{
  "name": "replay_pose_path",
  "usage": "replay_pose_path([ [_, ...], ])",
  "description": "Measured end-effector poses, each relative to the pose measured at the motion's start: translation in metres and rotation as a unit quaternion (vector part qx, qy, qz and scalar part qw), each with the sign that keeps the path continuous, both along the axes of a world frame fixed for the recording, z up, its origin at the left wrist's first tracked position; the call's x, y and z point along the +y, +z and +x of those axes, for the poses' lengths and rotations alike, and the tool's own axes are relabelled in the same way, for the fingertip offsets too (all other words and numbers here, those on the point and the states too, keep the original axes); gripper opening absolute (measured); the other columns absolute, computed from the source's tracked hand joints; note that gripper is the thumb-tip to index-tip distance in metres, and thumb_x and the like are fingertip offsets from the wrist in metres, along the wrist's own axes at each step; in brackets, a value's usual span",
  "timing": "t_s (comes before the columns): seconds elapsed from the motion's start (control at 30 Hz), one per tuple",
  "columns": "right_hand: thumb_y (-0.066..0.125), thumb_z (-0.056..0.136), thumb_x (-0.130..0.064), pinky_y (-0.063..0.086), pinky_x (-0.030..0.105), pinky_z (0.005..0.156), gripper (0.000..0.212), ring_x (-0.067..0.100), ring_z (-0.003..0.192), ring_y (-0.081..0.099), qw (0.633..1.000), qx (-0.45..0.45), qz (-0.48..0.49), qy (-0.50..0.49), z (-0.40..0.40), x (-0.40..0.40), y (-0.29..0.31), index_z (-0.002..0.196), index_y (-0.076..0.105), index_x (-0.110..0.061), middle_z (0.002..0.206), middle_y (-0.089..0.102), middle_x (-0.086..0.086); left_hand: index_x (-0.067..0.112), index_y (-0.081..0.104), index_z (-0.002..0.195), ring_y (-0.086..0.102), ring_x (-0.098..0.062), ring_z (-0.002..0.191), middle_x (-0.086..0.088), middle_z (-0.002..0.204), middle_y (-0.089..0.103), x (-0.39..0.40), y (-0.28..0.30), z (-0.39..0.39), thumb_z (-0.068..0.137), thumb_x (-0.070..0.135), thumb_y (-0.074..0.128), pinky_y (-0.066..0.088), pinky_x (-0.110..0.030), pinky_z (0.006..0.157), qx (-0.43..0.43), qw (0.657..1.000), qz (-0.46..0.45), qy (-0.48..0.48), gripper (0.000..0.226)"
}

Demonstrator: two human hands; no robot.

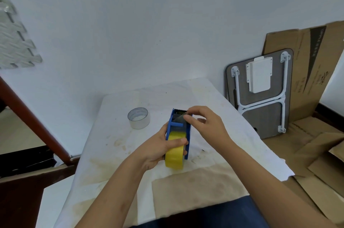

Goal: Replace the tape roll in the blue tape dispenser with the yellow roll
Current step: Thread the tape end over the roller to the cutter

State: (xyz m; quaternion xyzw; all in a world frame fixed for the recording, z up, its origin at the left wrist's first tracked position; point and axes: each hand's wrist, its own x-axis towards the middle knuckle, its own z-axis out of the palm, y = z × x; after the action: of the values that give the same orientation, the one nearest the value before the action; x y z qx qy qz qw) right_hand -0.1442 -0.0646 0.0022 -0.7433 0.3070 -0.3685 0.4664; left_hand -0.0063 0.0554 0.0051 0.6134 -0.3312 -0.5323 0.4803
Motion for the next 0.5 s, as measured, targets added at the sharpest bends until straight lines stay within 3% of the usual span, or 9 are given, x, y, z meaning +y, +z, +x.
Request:
replay_pose_path([
  [0.1, 0.073, 0.083, -0.029, 0.042, 0.013, 0.088, 0.023, -0.002, 0.111, 0.054, 0.999, 0.024, -0.021, 0.011, 0.002, -0.001, -0.006, 0.106, 0.069, -0.026, 0.124, 0.056, -0.014, 0.037, 0.049, 0.137, 0.075, -0.026, 0.086, -0.01, 0.118, 0.074, 0.0, 0.0, -0.002, 0.084, 0.019, 0.078, 0.06, -0.042, 0.084, 0.003, 1.0, -0.007, 0.002, 0.063],
  [0.2, 0.073, 0.083, -0.025, 0.043, 0.018, 0.092, 0.015, -0.003, 0.112, 0.053, 0.999, 0.018, -0.033, 0.016, 0.004, -0.004, -0.003, 0.098, 0.07, -0.026, 0.127, 0.056, -0.011, 0.039, 0.049, 0.137, 0.075, -0.025, 0.086, -0.01, 0.118, 0.074, 0.001, 0.0, -0.005, 0.084, 0.018, 0.078, 0.06, -0.044, 0.088, -0.003, 1.0, -0.014, -0.002, 0.063],
  [0.37, 0.069, 0.085, -0.02, 0.046, 0.02, 0.092, 0.004, 0.004, 0.109, 0.059, 0.997, -0.002, -0.08, 0.002, 0.004, -0.006, 0.006, 0.083, 0.072, -0.022, 0.117, 0.063, -0.008, 0.045, 0.047, 0.136, 0.074, -0.025, 0.09, -0.007, 0.121, 0.073, 0.0, -0.001, -0.008, 0.081, 0.023, 0.082, 0.05, -0.056, 0.103, -0.02, 1.0, -0.021, -0.01, 0.069],
  [0.5, 0.065, 0.089, -0.014, 0.05, 0.02, 0.086, 0.005, 0.007, 0.099, 0.062, 0.994, -0.004, -0.114, 0.004, 0.006, -0.005, 0.009, 0.087, 0.067, -0.017, 0.108, 0.067, -0.004, 0.041, 0.045, 0.138, 0.076, -0.027, 0.092, -0.007, 0.119, 0.074, -0.002, 0.0, -0.011, 0.082, 0.02, 0.08, 0.056, -0.05, 0.097, -0.011, 0.999, -0.029, -0.008, 0.07],
])
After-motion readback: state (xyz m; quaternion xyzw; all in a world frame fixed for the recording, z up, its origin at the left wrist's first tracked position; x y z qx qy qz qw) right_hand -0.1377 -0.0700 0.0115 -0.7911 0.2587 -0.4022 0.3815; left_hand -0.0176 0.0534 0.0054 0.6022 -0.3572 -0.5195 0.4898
